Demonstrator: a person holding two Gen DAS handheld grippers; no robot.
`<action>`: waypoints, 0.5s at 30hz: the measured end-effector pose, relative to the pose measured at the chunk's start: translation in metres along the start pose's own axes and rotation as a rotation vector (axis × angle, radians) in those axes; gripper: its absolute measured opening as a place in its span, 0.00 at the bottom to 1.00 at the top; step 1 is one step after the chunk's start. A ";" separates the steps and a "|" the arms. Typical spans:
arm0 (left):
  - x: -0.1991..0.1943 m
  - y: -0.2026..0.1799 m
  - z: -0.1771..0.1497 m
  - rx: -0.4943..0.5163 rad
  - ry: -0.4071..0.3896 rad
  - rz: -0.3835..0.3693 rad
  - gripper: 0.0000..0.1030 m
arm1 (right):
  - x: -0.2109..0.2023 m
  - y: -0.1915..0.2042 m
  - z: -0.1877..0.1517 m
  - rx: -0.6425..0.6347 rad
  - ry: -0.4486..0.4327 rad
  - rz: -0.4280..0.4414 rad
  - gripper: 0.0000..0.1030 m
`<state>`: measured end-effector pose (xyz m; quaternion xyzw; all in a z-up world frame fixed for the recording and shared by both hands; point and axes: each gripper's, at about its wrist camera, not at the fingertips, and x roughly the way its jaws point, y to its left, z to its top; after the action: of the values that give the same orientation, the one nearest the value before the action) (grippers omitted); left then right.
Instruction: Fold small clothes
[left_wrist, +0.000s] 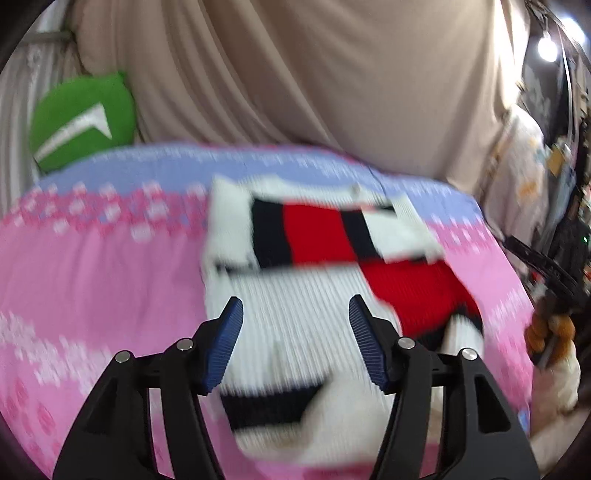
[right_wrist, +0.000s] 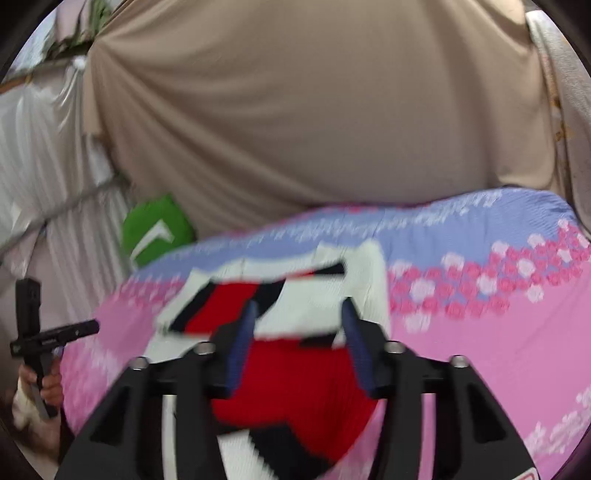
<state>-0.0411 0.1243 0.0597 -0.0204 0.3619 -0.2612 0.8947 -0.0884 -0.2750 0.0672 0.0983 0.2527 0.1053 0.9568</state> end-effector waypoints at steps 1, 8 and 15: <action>0.004 -0.002 -0.010 0.009 0.037 -0.018 0.56 | 0.000 0.014 -0.012 -0.063 0.055 0.034 0.56; 0.033 -0.033 -0.051 0.229 0.209 -0.126 0.62 | 0.006 0.108 -0.086 -0.512 0.374 0.259 0.62; 0.055 -0.043 -0.076 0.292 0.255 -0.173 0.55 | 0.029 0.133 -0.124 -0.655 0.443 0.218 0.66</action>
<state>-0.0776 0.0719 -0.0210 0.1118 0.4273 -0.3873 0.8092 -0.1464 -0.1237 -0.0200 -0.2106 0.3938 0.2997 0.8431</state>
